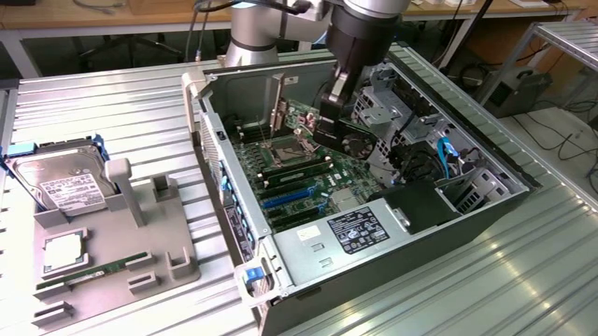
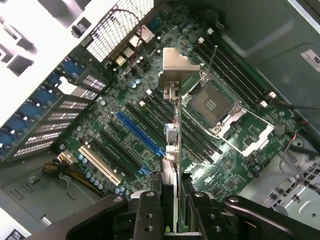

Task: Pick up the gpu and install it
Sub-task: 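Insert the gpu into the slot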

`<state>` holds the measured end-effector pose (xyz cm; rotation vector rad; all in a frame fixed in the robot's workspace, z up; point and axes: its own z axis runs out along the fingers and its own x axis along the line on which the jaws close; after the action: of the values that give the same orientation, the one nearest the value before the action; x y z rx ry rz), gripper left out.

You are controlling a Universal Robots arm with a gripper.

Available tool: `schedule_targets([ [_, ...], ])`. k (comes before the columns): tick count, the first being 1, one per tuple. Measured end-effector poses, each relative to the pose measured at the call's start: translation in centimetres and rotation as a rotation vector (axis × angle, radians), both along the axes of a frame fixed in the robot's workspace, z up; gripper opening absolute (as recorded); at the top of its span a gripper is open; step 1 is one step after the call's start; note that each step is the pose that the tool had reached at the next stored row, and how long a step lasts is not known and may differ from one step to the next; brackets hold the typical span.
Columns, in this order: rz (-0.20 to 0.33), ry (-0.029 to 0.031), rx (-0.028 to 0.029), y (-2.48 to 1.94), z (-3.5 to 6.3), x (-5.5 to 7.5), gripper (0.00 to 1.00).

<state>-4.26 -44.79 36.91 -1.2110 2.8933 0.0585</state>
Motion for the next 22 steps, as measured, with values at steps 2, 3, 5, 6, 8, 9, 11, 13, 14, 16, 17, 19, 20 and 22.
schedule_targets([
  [2,0.044,0.0,0.0001,0.0,-0.22,0.0,0.26],
  [3,0.063,0.0,0.0,0.0,-0.32,0.0,0.26],
  [5,0.1,-0.0001,0.0001,0.0,-0.52,0.0,0.26],
  [6,0.122,0.0,0.0001,0.0,-0.64,0.0,0.26],
  [8,0.159,0.0,0.0,0.0,-0.87,0.0,0.26],
  [9,0.176,0.0,0.0001,0.0,-0.97,0.0,0.26],
  [11,0.216,0.0,0.0,0.0,-1.2,0.0,0.26],
  [13,0.253,-0.0001,0.0001,0.0,-1.4,0.0,0.26],
  [14,0.272,0.0,0.0,0.0,-1.48,0.0,0.26],
  [16,0.318,0.0,0.0,0.0,-1.7,0.0,0.26],
  [17,0.338,0.0,0.0,0.0,-1.78,0.0,0.26],
  [19,0.38,0.0,0.0,0.0,-1.96,0.0,0.26],
  [20,0.401,0.0,0.0,0.0,-2.05,0.0,0.26],
  [22,0.437,0.0,0.0001,0.0,-2.2,0.0,0.26],
])
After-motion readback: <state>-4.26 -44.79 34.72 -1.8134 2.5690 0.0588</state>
